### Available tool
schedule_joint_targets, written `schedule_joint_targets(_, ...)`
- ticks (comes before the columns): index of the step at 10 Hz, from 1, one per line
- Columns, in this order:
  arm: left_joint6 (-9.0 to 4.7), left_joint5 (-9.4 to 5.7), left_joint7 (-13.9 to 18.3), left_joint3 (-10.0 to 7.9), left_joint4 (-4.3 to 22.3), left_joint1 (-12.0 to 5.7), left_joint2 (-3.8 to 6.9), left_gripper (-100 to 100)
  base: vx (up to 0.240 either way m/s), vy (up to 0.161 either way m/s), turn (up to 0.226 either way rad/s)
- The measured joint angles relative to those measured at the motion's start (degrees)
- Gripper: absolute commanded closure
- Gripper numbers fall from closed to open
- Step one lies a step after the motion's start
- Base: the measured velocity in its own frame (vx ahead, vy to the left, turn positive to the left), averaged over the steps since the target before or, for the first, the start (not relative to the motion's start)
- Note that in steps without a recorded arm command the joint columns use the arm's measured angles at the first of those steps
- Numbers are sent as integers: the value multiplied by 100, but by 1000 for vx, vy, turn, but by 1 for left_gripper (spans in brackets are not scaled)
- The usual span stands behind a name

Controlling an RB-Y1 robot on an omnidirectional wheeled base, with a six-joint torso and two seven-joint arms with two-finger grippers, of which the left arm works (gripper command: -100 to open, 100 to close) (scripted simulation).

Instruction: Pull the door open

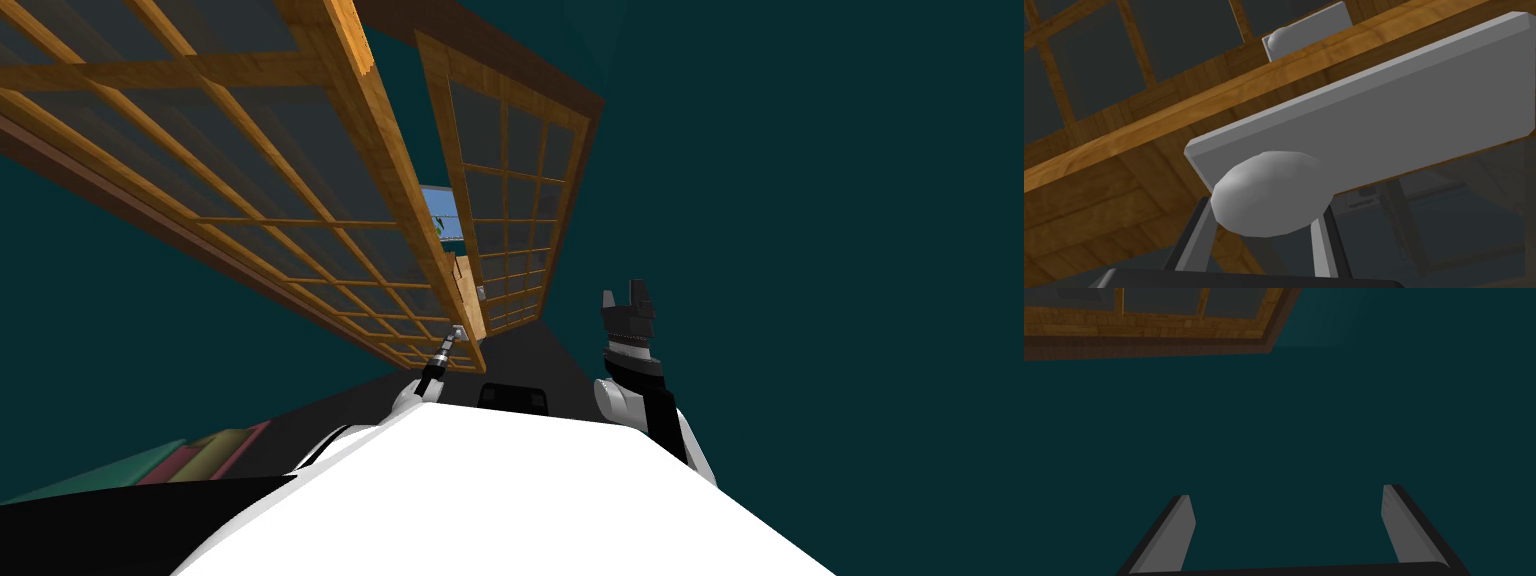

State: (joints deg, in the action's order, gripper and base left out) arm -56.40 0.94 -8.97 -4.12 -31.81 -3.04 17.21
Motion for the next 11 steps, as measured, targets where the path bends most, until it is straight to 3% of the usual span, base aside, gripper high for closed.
schedule_joint_targets(2,53,-86,264,52,-92,50,13,100,-44,24,-54)
schedule_joint_targets(6,-32,-289,835,174,119,-67,43,100,-37,17,-36)
schedule_joint_targets(7,10,-346,983,207,57,-40,51,100,-55,28,-69)
schedule_joint_targets(8,135,-423,1149,256,-175,73,63,100,-43,18,-39)
schedule_joint_targets(9,94,-461,1280,277,-13,-27,61,100,-46,15,-51)
schedule_joint_targets(11,103,-551,1542,334,-40,-3,71,100,-31,13,-29)
